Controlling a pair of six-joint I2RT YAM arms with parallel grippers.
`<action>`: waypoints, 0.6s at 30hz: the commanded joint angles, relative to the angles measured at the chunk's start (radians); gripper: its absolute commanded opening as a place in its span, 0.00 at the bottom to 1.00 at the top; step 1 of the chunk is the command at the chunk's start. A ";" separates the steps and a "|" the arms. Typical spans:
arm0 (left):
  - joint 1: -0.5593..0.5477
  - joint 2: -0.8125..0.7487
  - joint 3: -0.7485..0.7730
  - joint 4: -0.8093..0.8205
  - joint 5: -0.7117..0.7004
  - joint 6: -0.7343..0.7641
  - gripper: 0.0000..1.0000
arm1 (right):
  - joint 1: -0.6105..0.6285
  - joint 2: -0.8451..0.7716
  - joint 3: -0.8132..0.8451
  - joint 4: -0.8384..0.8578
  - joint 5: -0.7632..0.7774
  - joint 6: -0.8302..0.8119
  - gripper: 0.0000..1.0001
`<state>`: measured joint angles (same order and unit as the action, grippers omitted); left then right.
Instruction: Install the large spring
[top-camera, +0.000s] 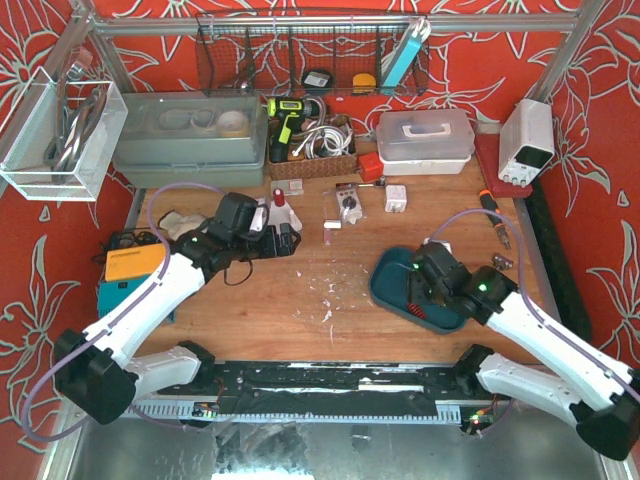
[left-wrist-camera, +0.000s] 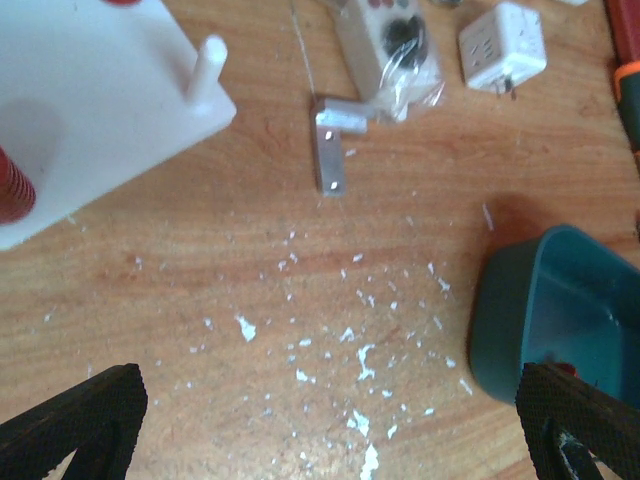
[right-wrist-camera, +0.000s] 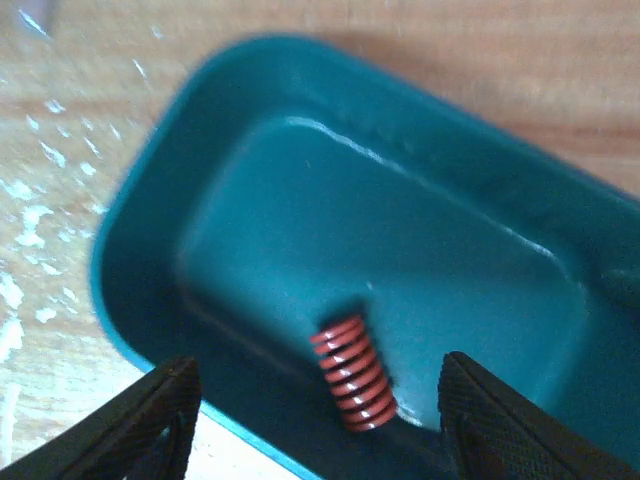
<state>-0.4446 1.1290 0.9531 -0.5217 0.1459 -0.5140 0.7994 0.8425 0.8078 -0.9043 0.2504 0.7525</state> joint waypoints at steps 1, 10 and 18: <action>-0.005 -0.005 -0.018 -0.096 0.061 -0.003 1.00 | -0.061 0.067 -0.007 -0.082 -0.074 -0.086 0.61; -0.081 -0.025 0.000 -0.122 0.054 -0.033 1.00 | -0.231 0.212 -0.020 -0.008 -0.274 -0.207 0.42; -0.136 -0.007 0.040 -0.151 0.018 -0.008 1.00 | -0.240 0.282 -0.027 -0.045 -0.322 -0.203 0.43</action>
<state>-0.5663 1.1225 0.9585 -0.6445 0.1921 -0.5385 0.5667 1.1004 0.7971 -0.9134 -0.0322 0.5587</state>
